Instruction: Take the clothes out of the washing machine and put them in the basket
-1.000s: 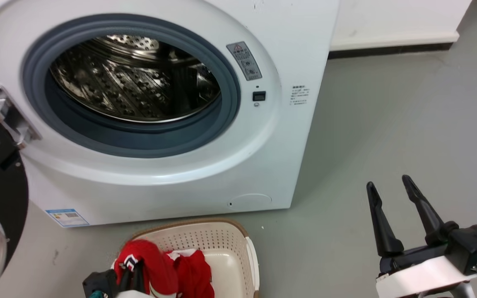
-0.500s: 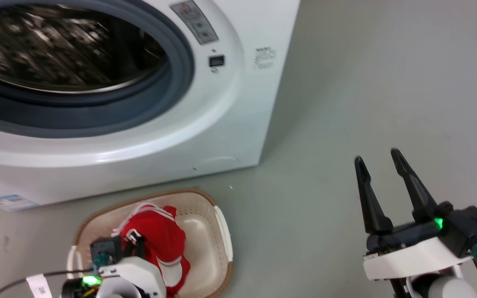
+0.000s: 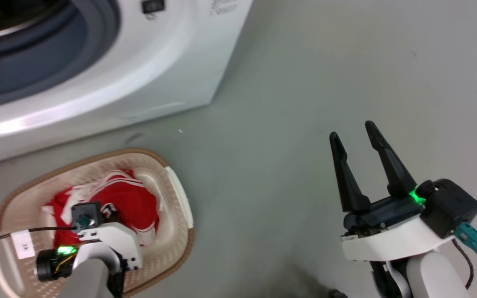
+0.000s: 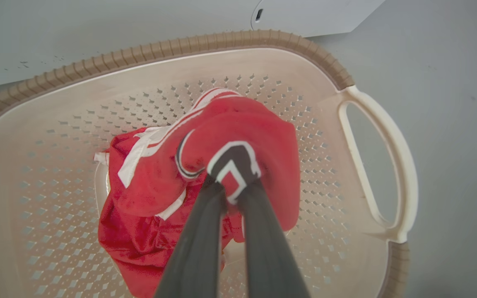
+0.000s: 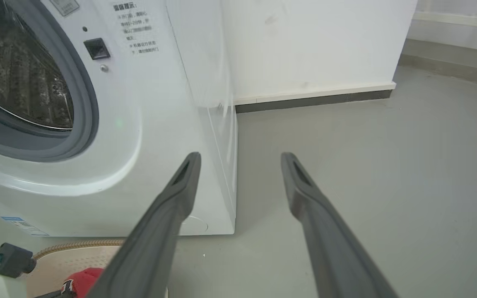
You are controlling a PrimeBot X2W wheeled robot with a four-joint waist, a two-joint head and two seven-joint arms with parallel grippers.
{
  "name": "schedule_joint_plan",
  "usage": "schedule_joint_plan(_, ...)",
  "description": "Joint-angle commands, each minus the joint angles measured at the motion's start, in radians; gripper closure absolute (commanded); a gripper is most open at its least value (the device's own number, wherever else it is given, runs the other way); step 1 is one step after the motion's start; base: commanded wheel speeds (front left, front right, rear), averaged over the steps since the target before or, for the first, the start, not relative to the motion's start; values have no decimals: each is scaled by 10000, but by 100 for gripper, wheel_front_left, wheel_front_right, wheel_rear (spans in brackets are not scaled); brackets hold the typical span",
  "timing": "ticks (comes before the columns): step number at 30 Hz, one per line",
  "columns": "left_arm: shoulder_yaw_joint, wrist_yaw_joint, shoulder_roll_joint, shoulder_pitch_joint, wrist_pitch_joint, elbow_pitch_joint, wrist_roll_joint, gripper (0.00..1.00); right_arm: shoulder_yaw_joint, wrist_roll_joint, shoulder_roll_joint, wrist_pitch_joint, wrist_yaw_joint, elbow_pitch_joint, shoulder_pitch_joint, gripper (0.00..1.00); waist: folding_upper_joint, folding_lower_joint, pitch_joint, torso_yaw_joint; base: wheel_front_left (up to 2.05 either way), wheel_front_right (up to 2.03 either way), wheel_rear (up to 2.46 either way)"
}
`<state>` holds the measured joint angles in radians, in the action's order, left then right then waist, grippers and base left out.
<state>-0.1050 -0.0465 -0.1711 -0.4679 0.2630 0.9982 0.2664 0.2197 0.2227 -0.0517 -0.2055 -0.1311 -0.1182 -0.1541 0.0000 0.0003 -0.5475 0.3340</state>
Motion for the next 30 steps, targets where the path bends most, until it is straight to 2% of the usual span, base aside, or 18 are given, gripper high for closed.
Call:
schedule_joint_plan(1, 54, -118, -98, -146, 23, 203, -10, 100, 108, 123, 31, -102, 7, 101, -185, 0, 0, -3, -772, 618, 0, 0, 0)
schedule_joint_plan(8, 84, -232, -325, -549, 22, 1264, 29, 100, 313, 248, 28, -351, 7, 466, -586, 0, 0, -3, -1283, 774, 0, 0, 0)
schedule_joint_plan(9, 57, -203, -286, -581, 24, 1432, 32, 88, 304, 233, 28, -384, 7, 512, -618, 0, 0, -3, -1262, 720, 0, 0, 0)
schedule_joint_plan(10, 57, -207, -243, -639, 24, 1556, 67, 51, 292, 202, 28, -401, 7, 569, -668, 0, 0, -3, -1214, 652, 0, 0, 0)
schedule_joint_plan(11, 37, -216, -211, -682, 24, 1630, 75, 0, 271, 142, 28, -403, 7, 629, -716, 0, 0, -3, -1127, 568, 0, 0, 0)
schedule_joint_plan(19, -281, 172, 498, -162, 23, 1642, -58, 0, -189, -353, 22, -280, 7, 886, -490, 0, 0, -3, 503, -424, 0, 0, 0)
schedule_joint_plan(23, -234, 310, 851, 241, 24, 1110, 63, 0, -596, -666, 17, -27, 8, 781, -170, 0, 0, -3, 1522, -983, 0, 0, 0)
schedule_joint_plan(30, -100, 458, 1128, 1011, 25, -310, 124, 0, -1282, -1026, 19, 551, 7, 446, 519, 0, 0, -3, 2920, -1890, 0, 0, 0)
